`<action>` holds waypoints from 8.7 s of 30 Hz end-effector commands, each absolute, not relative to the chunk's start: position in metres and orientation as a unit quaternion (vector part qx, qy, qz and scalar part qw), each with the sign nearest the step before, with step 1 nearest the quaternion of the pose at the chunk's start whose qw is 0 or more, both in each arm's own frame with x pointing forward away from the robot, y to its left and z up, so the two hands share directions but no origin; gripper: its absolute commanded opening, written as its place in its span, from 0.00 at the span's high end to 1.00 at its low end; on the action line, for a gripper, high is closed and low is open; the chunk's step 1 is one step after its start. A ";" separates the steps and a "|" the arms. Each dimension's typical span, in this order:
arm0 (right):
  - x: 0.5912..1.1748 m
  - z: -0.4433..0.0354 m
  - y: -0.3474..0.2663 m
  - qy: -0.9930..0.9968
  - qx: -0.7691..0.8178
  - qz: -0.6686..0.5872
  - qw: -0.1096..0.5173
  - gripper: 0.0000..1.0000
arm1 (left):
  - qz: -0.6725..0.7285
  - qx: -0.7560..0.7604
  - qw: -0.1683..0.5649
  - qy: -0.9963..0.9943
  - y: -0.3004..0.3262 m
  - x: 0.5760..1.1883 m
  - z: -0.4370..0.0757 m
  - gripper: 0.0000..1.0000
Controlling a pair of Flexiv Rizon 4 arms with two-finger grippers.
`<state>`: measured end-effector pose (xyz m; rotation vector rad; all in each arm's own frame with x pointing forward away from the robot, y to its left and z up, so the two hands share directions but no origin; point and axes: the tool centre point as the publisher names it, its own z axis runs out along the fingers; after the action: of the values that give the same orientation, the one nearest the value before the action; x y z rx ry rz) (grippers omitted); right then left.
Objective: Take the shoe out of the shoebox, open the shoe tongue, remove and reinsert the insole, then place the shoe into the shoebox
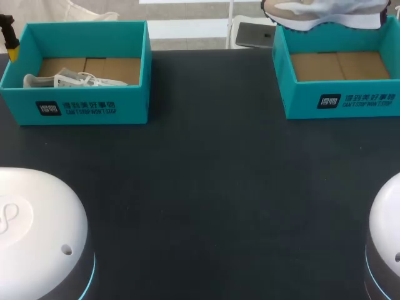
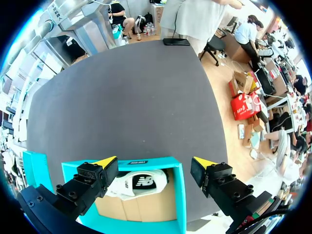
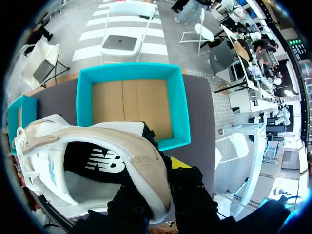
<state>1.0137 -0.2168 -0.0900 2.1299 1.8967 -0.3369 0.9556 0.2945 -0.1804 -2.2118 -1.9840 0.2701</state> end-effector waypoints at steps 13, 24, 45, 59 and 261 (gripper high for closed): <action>0.983 -0.086 -0.191 0.672 0.710 -0.060 0.203 1.00 | 0.089 -0.739 0.080 -0.663 0.295 0.955 -0.180 0.00; 0.912 -0.075 -0.108 0.663 0.712 -0.087 0.214 1.00 | 0.089 -0.739 0.080 -0.663 0.295 0.955 -0.180 0.00; 0.820 -0.072 -0.015 0.636 0.746 -0.103 0.168 1.00 | 0.089 -0.739 0.080 -0.663 0.295 0.955 -0.180 0.00; 0.820 -0.072 -0.015 0.636 0.746 -0.103 0.168 1.00 | 0.089 -0.739 0.080 -0.663 0.295 0.955 -0.180 0.00; 0.755 -0.324 -0.062 0.869 -0.072 0.488 0.046 0.00 | 0.089 -0.739 0.080 -0.663 0.295 0.955 -0.180 0.00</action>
<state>0.7500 -0.0622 -0.3145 -0.2156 2.7085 1.3723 0.9557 0.2945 -0.1802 -2.2115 -1.9838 0.2699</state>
